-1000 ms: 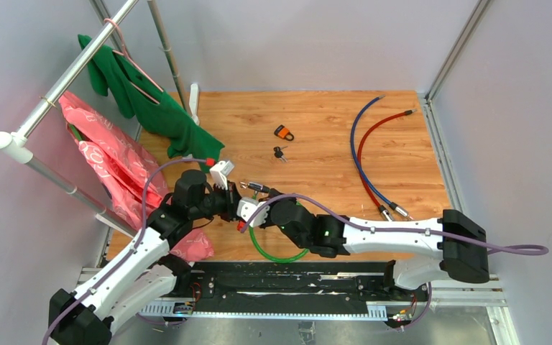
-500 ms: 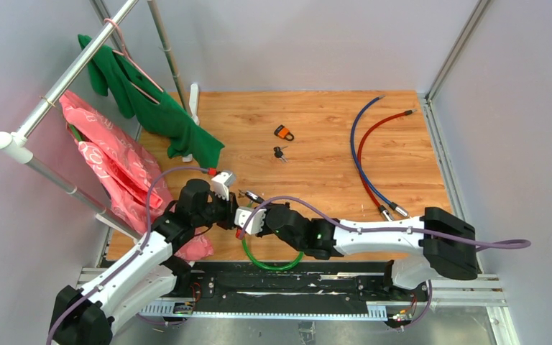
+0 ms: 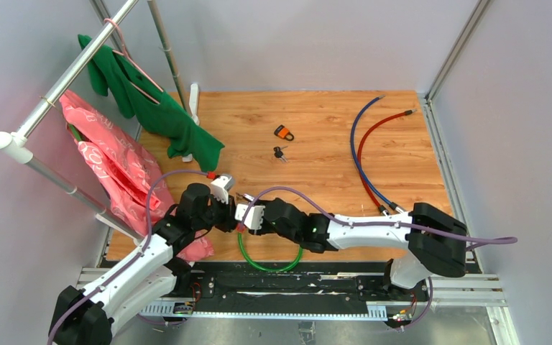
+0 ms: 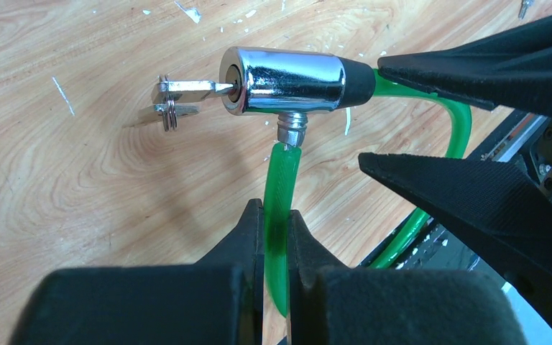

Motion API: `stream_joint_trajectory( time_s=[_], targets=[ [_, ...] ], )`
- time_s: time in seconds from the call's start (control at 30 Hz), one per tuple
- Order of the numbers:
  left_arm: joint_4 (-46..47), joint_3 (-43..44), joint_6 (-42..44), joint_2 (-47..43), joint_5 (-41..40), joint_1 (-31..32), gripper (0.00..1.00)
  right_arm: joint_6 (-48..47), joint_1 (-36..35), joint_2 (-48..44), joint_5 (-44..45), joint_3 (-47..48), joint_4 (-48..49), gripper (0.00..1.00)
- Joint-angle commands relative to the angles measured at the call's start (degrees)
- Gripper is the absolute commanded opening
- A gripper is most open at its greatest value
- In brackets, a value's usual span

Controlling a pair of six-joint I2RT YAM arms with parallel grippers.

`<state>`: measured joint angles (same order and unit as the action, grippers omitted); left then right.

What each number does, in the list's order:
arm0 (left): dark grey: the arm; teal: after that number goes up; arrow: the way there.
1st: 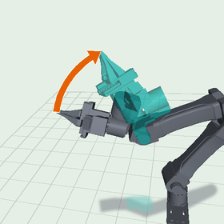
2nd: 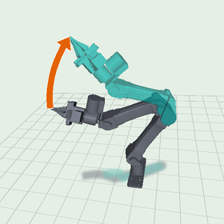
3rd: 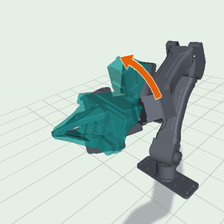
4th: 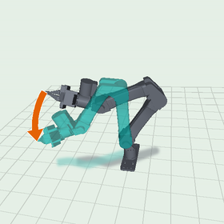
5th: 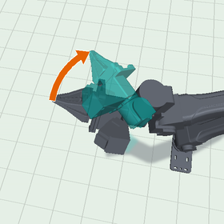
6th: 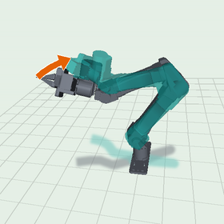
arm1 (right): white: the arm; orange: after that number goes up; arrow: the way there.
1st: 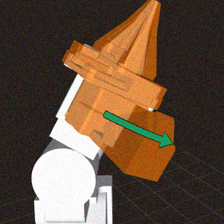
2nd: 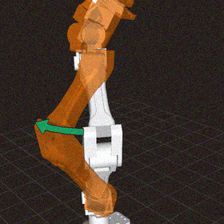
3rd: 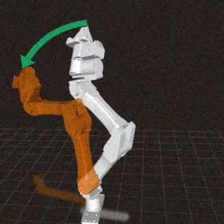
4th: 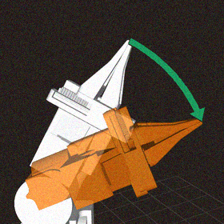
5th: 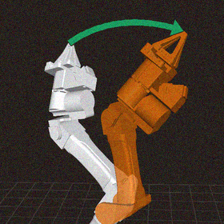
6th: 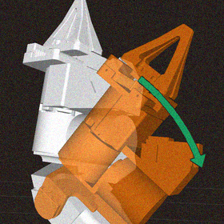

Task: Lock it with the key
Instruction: Lock the lock.

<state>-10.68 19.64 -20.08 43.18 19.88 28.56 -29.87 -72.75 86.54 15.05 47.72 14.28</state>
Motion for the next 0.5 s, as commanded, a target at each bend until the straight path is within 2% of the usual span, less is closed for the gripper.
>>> stream_joint_trajectory(
  time_s=[0.0,0.13,0.27,0.47],
  targets=[
    [8.75,1.3,1.34,-1.0,-0.28,-0.52,0.0,4.57,0.67,-0.4,-11.1,1.61,-5.38,0.52],
    [8.89,1.62,1.29,-1.31,0.86,-0.46,0.0,6.17,2.31,-2.71,-15.08,4.53,-9.92,0.61],
    [8.68,1.96,2.09,-1.43,1.16,-0.46,0.0,8.36,6.42,-5.41,-25.65,8.1,-15.65,0.68],
    [8.97,2.49,3.37,-1.89,2.89,-0.43,0.0,14.97,18.78,-5.59,-55.29,15.42,-25.47,0.69]
  ],
)
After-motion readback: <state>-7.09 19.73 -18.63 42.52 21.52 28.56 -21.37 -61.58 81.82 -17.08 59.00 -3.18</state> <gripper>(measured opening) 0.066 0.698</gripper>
